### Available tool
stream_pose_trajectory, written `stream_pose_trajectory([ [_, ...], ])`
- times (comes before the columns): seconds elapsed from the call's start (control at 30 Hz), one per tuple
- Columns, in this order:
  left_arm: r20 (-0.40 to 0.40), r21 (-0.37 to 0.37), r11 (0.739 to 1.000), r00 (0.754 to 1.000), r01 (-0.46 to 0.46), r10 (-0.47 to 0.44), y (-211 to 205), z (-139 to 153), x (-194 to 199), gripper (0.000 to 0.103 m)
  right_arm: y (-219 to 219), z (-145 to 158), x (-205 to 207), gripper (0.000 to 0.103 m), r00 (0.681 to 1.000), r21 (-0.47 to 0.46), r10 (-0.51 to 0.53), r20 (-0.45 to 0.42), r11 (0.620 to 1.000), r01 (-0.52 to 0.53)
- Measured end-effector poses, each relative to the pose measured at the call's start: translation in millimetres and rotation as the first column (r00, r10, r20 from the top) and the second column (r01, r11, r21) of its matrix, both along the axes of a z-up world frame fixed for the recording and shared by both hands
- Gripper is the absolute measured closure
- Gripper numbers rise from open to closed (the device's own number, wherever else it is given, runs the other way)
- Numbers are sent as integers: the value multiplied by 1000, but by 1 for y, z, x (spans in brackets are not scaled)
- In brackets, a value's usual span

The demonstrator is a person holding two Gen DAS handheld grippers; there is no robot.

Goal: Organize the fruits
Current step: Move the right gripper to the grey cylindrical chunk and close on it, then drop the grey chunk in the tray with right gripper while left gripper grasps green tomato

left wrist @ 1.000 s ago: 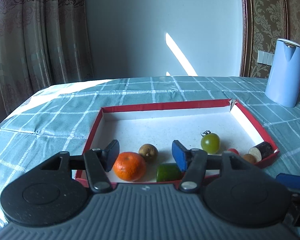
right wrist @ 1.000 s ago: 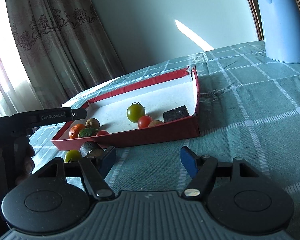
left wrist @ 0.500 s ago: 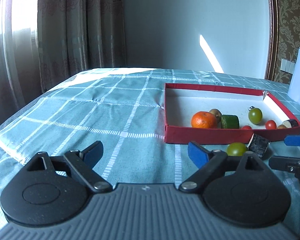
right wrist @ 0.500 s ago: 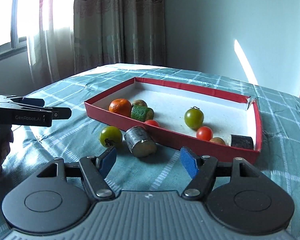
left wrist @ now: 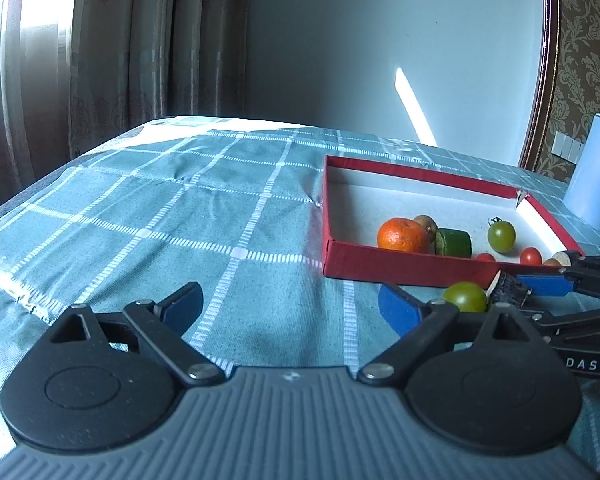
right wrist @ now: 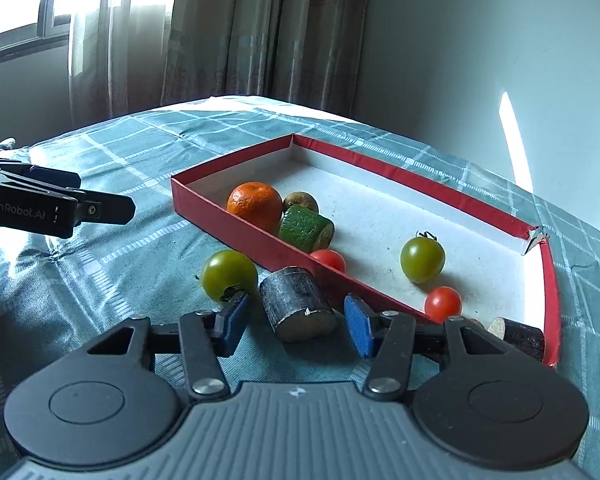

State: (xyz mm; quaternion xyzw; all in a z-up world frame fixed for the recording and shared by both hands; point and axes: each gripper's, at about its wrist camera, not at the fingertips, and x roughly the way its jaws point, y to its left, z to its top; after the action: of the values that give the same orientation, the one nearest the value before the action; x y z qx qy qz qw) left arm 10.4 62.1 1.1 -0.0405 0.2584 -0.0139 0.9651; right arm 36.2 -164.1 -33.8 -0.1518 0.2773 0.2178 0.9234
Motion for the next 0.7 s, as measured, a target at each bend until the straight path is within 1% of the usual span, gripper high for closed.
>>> stream_pose_trajectory([
  [0.1,-2,1,1000,1000,1,-1,0,0,0,8,-2,-1,2,65,1000,20,4,-14,1000,-3],
  [0.2,-14,2,1000,1000,2,-2,0,-2,2,8,-6,0,-1,65,1000,43,-5,-2,999,5],
  [0.37,-20,18,1000,1000,13,-12,-4,-3,3,8,-26,8,-14,65,998,150,-51,34,988,45],
  [0.5,-12,54,998,999,45,-45,-18,0,0,8,-44,11,-24,65,996,221,-81,40,973,71],
  [0.6,-19,55,995,997,81,-80,-35,0,0,8,-56,13,-31,65,993,256,-104,45,963,89],
  [0.7,-18,88,991,995,104,-103,-58,0,2,8,-66,13,-35,65,991,281,-122,47,954,104],
])
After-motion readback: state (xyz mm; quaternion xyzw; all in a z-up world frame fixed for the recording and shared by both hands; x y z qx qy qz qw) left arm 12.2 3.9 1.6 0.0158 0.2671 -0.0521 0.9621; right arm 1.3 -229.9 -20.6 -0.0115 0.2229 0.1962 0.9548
